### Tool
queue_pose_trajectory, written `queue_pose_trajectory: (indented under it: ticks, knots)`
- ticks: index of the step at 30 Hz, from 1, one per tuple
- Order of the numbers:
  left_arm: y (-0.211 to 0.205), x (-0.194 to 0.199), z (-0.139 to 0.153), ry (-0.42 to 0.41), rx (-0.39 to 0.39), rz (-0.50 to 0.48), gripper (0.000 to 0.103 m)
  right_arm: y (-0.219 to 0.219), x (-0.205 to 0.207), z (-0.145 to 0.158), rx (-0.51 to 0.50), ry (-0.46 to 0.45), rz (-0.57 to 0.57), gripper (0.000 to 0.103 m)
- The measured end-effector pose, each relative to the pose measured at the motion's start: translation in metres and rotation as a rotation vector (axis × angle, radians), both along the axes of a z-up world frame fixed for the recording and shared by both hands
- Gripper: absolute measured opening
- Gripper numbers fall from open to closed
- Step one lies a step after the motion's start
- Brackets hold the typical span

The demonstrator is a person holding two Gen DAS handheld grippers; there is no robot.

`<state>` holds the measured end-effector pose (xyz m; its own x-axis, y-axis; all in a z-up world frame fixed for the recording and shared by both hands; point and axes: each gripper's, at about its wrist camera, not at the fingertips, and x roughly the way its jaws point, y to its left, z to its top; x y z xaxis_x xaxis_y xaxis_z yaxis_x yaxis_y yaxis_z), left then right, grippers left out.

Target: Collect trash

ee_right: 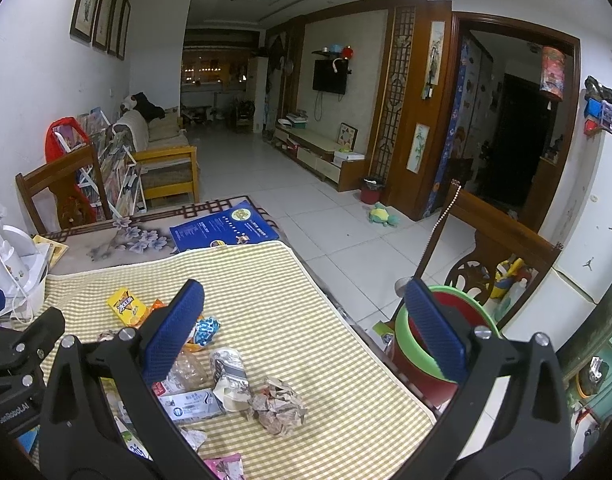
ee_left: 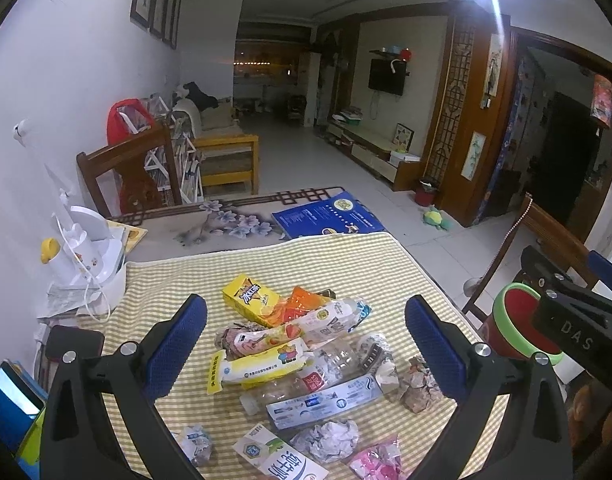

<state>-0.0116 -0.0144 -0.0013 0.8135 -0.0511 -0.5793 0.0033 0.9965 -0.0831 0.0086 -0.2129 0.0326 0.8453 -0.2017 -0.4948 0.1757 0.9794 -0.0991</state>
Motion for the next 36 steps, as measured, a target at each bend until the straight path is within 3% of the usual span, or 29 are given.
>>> queue_pose_trajectory:
  ticks: [36]
  knots:
    - [0.006, -0.003, -0.007, 0.023, -0.006, 0.022, 0.095, 0.012, 0.002, -0.005, -0.011, 0.030, 0.034, 0.099]
